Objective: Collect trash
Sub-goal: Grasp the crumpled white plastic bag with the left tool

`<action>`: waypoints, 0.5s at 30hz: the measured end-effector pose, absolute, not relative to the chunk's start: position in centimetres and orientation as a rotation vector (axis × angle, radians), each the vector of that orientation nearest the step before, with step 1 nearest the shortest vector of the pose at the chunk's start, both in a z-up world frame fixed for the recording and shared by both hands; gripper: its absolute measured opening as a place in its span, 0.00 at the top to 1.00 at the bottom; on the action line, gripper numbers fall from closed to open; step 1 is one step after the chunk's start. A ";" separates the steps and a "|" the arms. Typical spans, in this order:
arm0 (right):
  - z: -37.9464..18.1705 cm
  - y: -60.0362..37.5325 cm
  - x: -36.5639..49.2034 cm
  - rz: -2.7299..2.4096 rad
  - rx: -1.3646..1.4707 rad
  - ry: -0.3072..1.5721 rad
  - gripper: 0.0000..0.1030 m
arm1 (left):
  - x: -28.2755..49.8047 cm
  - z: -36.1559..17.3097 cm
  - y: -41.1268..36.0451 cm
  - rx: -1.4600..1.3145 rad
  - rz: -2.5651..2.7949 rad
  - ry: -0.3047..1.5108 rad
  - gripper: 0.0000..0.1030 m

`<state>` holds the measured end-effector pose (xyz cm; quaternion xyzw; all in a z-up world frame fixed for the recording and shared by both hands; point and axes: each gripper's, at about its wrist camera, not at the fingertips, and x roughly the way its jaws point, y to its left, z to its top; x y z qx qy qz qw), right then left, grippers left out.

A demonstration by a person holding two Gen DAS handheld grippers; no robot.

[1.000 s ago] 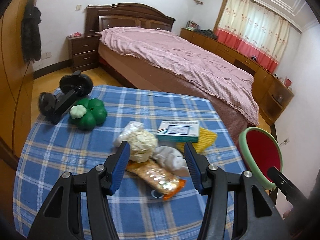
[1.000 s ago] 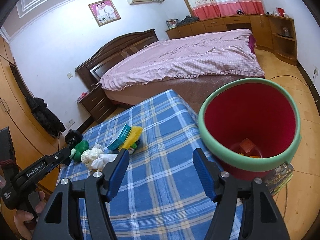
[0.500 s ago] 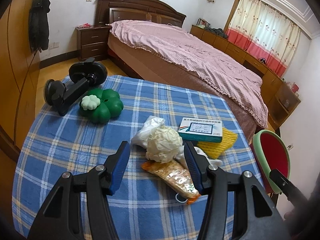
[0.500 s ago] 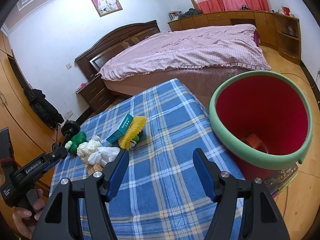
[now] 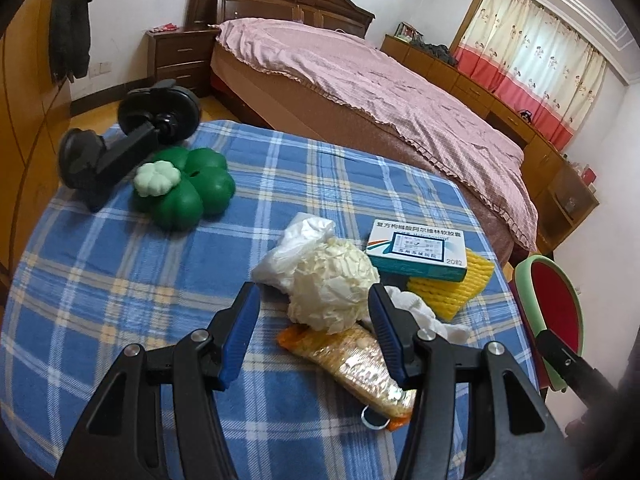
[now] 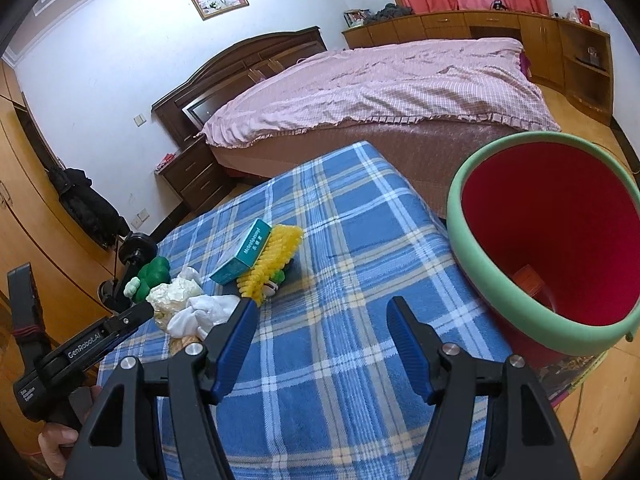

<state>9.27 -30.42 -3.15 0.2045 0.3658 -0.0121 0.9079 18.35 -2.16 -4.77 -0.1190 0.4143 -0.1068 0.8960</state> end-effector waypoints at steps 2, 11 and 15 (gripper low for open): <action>-3.4 -30.6 9.6 -0.025 0.427 0.761 0.32 | 18.8 -4.9 -2.7 -0.236 -0.228 0.860 0.45; -4.5 -31.5 10.1 -0.030 0.450 0.783 0.32 | 20.1 -5.8 -4.0 -0.221 -0.244 0.872 0.50; -4.5 -31.6 10.1 -0.030 0.454 0.786 0.32 | 20.0 -6.0 -4.0 -0.241 -0.263 0.877 0.62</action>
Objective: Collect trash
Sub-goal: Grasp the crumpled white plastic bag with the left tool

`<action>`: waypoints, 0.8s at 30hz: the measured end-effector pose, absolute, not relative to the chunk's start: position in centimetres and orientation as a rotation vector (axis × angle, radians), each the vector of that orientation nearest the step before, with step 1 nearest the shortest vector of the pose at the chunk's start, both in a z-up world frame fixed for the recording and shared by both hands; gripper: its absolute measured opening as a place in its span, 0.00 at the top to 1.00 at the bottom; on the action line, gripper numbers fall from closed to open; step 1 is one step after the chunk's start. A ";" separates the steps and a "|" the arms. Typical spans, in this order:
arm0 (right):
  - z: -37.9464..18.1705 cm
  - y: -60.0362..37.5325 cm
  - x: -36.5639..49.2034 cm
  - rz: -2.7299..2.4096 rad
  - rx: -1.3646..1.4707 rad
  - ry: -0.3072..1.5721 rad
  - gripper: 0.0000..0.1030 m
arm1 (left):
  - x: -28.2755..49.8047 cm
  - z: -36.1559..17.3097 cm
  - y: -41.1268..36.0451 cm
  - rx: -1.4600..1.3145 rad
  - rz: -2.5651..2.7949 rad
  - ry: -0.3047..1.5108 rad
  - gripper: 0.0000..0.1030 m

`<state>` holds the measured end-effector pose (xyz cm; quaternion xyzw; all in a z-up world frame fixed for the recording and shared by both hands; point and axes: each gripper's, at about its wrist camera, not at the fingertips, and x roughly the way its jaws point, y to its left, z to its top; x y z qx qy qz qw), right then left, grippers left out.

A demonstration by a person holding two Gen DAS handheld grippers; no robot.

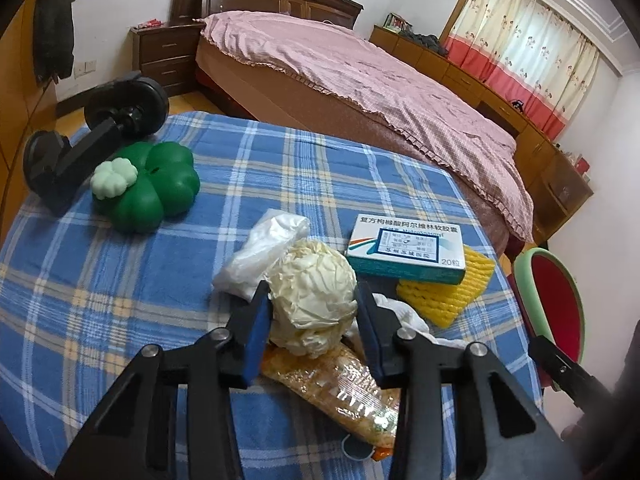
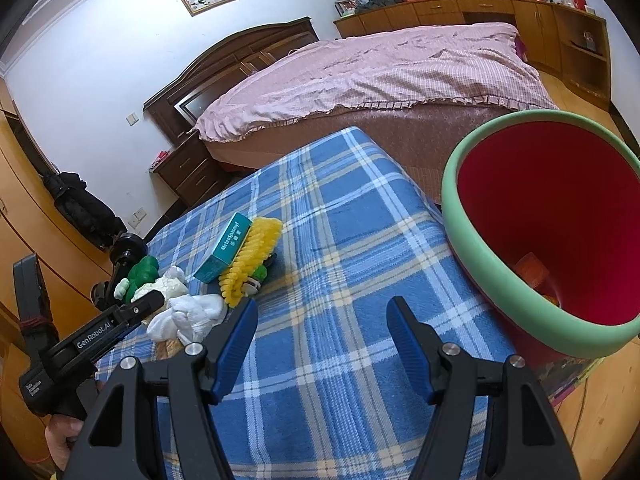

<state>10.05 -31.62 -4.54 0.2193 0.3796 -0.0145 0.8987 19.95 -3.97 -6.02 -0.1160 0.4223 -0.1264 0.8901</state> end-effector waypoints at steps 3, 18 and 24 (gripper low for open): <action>-4.5 -31.6 10.0 -0.023 0.462 0.791 0.32 | 19.5 -5.6 -3.7 -0.250 -0.266 0.862 0.64; -2.3 -27.6 10.3 0.064 0.373 0.769 0.32 | 15.8 -2.5 0.8 -0.285 -0.180 0.767 0.64; -2.3 -24.3 11.2 0.124 0.318 0.790 0.32 | 14.9 -2.7 3.3 -0.299 -0.115 0.765 0.64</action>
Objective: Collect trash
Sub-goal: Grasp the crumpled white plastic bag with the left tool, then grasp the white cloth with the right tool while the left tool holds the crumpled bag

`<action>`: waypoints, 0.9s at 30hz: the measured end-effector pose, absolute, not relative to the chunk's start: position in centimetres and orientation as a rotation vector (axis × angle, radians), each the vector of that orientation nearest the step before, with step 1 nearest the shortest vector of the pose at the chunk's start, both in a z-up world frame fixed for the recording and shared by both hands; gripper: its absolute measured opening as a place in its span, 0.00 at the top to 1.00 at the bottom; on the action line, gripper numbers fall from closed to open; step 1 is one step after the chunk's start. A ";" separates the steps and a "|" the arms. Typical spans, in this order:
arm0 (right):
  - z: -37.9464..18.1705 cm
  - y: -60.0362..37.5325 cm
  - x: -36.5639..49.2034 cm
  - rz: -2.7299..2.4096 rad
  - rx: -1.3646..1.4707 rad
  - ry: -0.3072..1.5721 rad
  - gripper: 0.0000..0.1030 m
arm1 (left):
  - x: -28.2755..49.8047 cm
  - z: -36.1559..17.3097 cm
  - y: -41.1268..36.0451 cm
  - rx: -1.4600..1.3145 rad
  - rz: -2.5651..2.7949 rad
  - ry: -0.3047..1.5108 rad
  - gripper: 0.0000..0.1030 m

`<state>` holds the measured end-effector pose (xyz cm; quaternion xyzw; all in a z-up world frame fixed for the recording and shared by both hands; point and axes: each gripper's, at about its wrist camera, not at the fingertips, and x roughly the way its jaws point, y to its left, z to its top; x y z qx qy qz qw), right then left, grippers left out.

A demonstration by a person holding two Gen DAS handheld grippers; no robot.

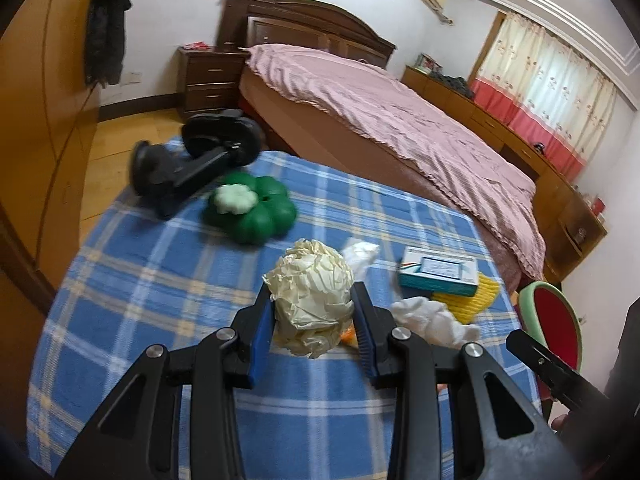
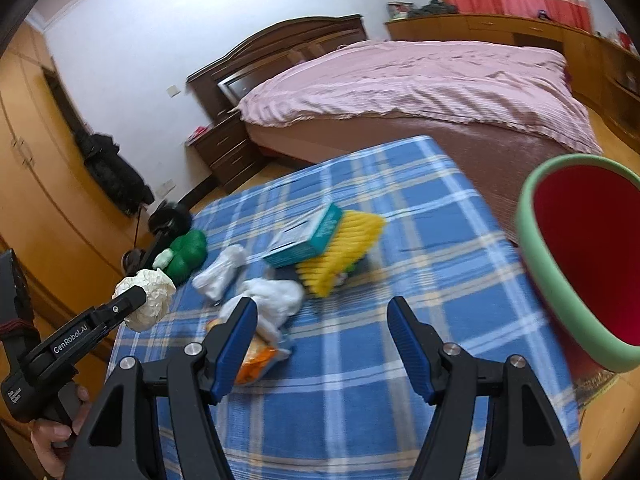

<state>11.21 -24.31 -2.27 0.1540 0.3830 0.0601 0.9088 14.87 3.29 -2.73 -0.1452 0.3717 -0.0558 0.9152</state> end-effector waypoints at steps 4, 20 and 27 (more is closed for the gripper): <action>-3.1 -22.1 12.1 0.158 0.284 0.825 0.32 | 14.8 -3.3 4.6 -0.307 -0.077 0.779 0.64; -6.5 -20.2 15.3 0.141 0.278 0.922 0.36 | 14.7 -5.0 6.7 -0.344 -0.053 0.800 0.64; -7.1 -20.3 15.7 0.166 0.305 0.932 0.57 | 14.9 -5.1 6.7 -0.345 -0.056 0.802 0.64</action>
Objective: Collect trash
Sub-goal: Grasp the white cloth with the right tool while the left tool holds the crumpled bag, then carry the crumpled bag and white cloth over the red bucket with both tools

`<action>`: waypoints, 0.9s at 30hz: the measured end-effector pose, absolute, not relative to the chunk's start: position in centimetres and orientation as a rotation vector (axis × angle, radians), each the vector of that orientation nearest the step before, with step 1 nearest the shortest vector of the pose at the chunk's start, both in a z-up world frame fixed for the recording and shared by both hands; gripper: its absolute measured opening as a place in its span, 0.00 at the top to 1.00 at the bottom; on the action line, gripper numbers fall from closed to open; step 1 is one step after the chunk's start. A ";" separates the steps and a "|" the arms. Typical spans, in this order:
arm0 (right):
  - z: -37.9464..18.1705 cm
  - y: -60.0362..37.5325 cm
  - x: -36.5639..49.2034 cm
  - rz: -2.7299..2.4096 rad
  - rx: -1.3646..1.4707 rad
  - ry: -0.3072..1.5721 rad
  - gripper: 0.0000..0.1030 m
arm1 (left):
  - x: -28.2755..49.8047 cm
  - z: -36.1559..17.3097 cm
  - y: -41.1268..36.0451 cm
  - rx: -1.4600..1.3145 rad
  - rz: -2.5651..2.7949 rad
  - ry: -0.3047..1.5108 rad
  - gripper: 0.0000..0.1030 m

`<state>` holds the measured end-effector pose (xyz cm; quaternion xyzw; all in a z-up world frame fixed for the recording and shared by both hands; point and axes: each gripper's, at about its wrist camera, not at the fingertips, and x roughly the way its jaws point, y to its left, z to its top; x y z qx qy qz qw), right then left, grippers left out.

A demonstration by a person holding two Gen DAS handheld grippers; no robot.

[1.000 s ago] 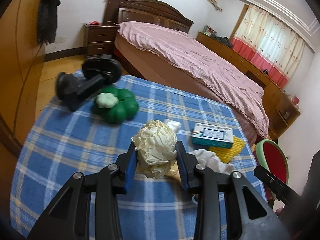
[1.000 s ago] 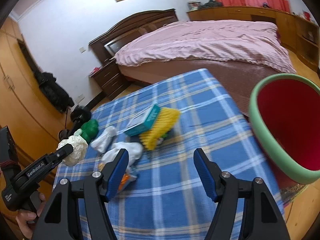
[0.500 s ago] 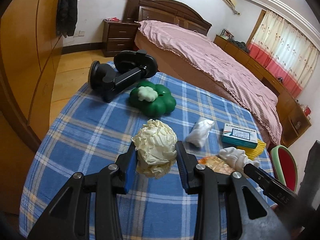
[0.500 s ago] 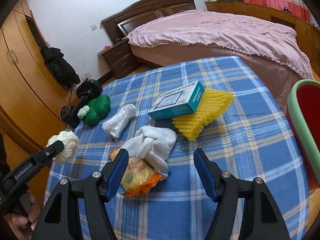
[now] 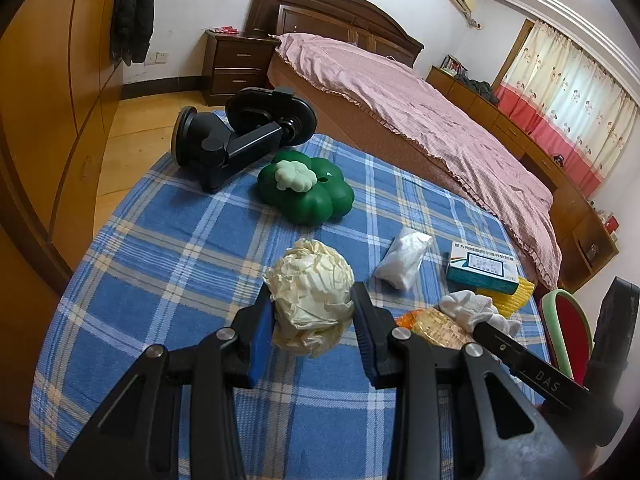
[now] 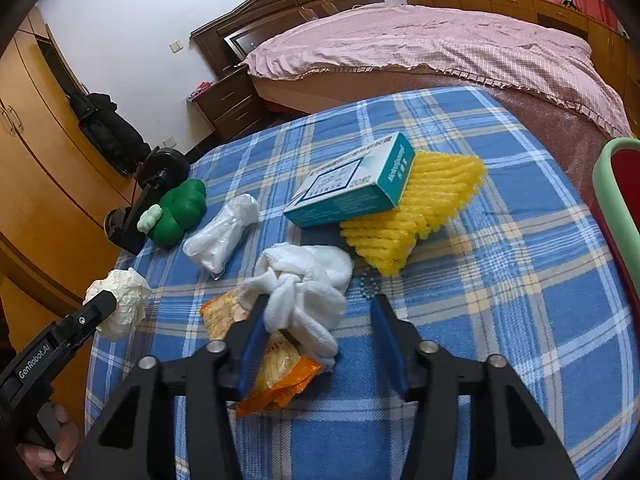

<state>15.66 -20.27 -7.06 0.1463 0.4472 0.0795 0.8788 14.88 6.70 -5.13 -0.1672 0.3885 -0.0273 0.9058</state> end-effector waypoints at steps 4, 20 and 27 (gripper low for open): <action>-6.9 -20.0 15.5 0.192 0.301 0.925 0.78 | 14.8 -5.0 6.4 -0.342 -0.061 0.799 0.64; -3.5 -21.6 12.2 0.194 0.310 0.812 0.85 | 13.8 -3.4 5.1 -0.322 -0.098 0.766 0.64; -1.8 -23.0 9.9 0.184 0.329 0.752 0.85 | 13.2 -2.6 4.4 -0.317 -0.120 0.754 0.64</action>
